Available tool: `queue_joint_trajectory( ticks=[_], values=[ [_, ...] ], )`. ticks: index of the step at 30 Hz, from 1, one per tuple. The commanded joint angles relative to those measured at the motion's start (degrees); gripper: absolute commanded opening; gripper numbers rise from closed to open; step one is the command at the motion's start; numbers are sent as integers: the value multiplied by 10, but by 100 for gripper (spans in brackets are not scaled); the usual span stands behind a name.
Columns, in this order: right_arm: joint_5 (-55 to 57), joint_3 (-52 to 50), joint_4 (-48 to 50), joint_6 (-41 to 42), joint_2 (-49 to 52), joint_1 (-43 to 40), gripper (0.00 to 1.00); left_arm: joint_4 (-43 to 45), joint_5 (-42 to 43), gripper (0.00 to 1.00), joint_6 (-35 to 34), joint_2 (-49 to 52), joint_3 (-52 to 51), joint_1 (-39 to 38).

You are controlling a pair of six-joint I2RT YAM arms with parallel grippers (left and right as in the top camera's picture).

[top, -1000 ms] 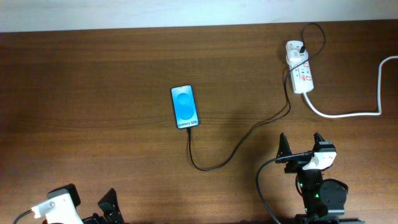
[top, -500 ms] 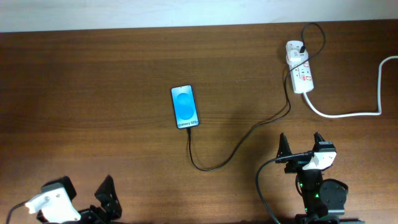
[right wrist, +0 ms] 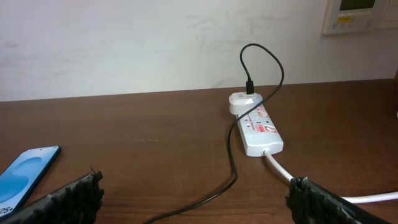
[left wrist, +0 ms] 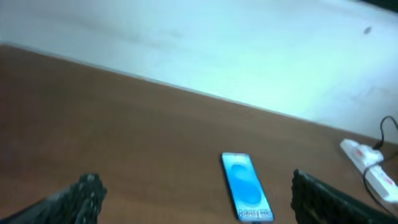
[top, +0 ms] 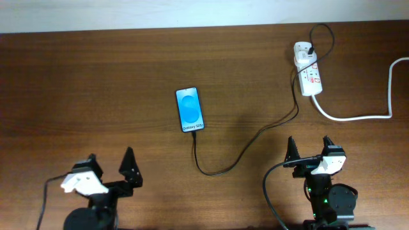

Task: Plug charger to phone and switch on socket

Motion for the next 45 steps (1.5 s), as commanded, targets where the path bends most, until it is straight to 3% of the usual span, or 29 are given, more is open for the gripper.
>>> queue_joint_trajectory(
  ticks=[1,6,13,23,31,45],
  values=[
    [7,-3,-4,0,-3,-2,98,67,19,99,40,-37,-82,4],
    [7,-3,-4,0,-3,-2,98,138,68,99,41,-50,-149,29],
    [7,-3,-3,0,-3,-2,98,200,66,100,45,-51,-219,44],
    [7,-3,-3,0,-3,-2,98,250,58,99,105,-51,-258,44],
    [7,-3,-3,0,-3,-2,98,249,74,99,172,-51,-258,44],
    [7,-3,-4,0,-3,-2,98,249,71,99,172,-51,-258,44]
  ],
)
